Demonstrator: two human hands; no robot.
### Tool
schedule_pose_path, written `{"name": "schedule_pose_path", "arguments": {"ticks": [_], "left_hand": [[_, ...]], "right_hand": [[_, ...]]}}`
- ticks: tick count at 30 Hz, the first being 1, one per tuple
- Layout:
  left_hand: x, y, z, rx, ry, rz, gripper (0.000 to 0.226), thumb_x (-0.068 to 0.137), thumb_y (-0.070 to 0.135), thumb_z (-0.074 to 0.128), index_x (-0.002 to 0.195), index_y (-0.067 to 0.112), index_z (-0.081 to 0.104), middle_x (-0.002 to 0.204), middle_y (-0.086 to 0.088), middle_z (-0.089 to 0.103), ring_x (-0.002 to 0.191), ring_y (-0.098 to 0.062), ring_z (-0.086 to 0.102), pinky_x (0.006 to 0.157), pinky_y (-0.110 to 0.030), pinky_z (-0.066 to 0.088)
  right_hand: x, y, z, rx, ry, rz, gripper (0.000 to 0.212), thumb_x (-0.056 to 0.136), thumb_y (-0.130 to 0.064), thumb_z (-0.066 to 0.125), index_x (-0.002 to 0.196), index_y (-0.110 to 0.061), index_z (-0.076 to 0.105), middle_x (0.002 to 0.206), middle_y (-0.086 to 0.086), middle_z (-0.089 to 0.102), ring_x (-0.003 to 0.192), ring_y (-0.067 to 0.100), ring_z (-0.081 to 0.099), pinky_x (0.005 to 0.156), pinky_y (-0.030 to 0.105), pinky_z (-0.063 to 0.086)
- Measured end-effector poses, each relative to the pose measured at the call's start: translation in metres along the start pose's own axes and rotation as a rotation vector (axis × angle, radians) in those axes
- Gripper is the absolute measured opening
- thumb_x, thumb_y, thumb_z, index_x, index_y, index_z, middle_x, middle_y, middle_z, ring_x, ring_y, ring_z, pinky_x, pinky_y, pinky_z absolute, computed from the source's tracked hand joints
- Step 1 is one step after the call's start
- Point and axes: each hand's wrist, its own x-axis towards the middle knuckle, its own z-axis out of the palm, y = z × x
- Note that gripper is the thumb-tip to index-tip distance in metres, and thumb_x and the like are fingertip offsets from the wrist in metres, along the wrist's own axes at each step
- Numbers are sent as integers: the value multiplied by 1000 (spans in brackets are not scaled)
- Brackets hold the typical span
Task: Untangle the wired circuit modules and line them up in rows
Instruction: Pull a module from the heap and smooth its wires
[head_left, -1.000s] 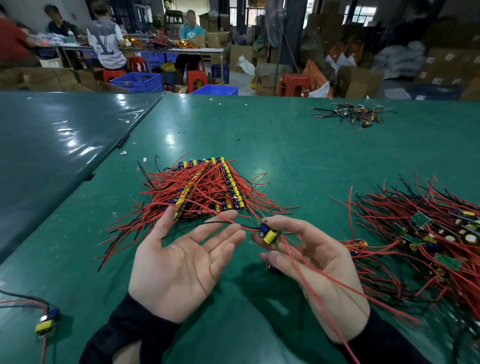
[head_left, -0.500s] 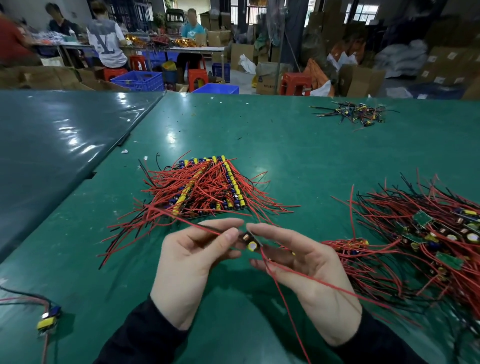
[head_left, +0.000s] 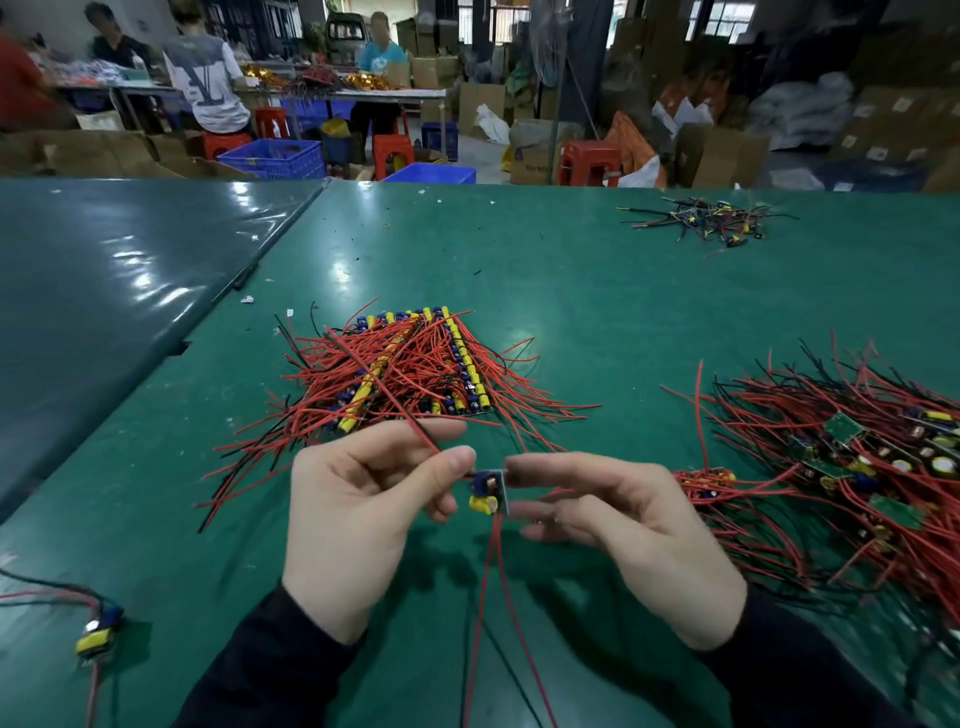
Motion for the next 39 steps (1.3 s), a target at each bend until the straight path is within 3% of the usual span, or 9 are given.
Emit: {"name": "schedule_pose_path", "arguments": {"ticks": [2, 4, 9, 14, 19, 24, 28, 33, 39], "left_hand": [[-5, -3, 6, 9, -18, -12, 18, 60, 12, 73, 76, 5, 72, 49, -5, 61, 39, -11, 52, 44, -16, 44], [-9, -6, 10, 14, -56, -25, 17, 59, 12, 74, 75, 6, 73, 49, -4, 62, 40, -10, 51, 44, -16, 44], [-8, -13, 8, 103, -157, 1, 10, 60, 13, 81, 68, 13, 75, 68, -4, 72, 60, -9, 62, 59, -17, 49], [-8, -20, 7, 253, -180, 85, 7, 69, 18, 73, 69, 12, 75, 77, 1, 72, 74, -8, 66, 70, -15, 47], [-8, -19, 7, 245, -186, 94, 4, 72, 16, 71, 71, 17, 75, 74, 0, 73, 69, -7, 67, 66, -15, 49], [-8, -16, 5, 217, -177, 131, 6, 71, 10, 71, 65, 10, 73, 73, -3, 72, 67, -10, 66, 65, -18, 50], [-12, -18, 8, 279, -180, 163, 9, 76, 10, 67, 74, 15, 74, 74, -1, 72, 68, -13, 67, 64, -21, 52], [-10, -17, 7, 48, -242, -60, 17, 71, 15, 70, 88, 14, 75, 79, -6, 75, 69, -12, 67, 64, -19, 53], [-15, -20, 9, 32, -242, -100, 9, 77, -3, 68, 83, 4, 71, 80, -11, 75, 78, -19, 72, 68, -21, 55]], "right_hand": [[-2, -1, 9, 111, -81, 61, 19, 81, -7, 60, 95, -11, 73, 94, 7, 74, 83, 26, 72, 69, 25, 57], [-4, 0, 14, 66, -103, 98, 15, 81, -17, 70, 93, -9, 71, 80, 5, 74, 70, 20, 71, 60, 20, 54], [-2, 2, 17, 116, -62, 148, 24, 75, -23, 60, 87, -4, 66, 68, 10, 69, 57, 19, 67, 52, 21, 51], [-2, 4, 18, 76, -74, 150, 24, 78, -24, 57, 86, -3, 63, 67, 7, 67, 56, 18, 66, 52, 21, 50], [-4, 2, 18, 49, -128, 138, 24, 81, -24, 54, 87, -1, 58, 68, 6, 66, 56, 17, 65, 54, 21, 50], [-7, 1, 21, 44, -176, 100, 20, 83, -18, 54, 89, 0, 58, 72, 10, 66, 58, 18, 65, 55, 18, 48], [-7, 3, 22, 21, -163, 73, 21, 84, -16, 54, 90, 4, 58, 72, 12, 66, 58, 17, 65, 55, 16, 47], [-5, 2, 19, 99, -155, 146, 23, 79, -20, 56, 87, 1, 59, 69, 10, 67, 56, 18, 65, 52, 21, 50], [-6, 5, 19, 3, -114, 130, 13, 88, -11, 56, 87, 1, 60, 67, 10, 65, 54, 17, 64, 51, 18, 48]]}}
